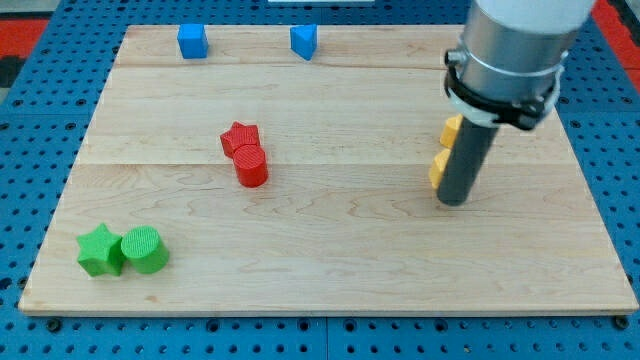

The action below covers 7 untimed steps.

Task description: Push the blue cube closer to the blue triangle

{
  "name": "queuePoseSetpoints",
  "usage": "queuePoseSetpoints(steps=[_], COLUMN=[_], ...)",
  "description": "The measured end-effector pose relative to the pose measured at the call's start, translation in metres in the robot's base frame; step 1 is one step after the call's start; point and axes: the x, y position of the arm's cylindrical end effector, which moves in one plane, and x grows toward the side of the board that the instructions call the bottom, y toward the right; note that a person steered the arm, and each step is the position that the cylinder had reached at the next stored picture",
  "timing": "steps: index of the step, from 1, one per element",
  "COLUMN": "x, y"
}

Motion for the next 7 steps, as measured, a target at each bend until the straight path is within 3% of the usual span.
queuePoseSetpoints(steps=[1, 2, 3, 4, 5, 7], x=[-0.015, 0.015, -0.015, -0.088, -0.156, -0.256], y=[-0.003, 0.024, 0.108, 0.139, 0.127, -0.034])
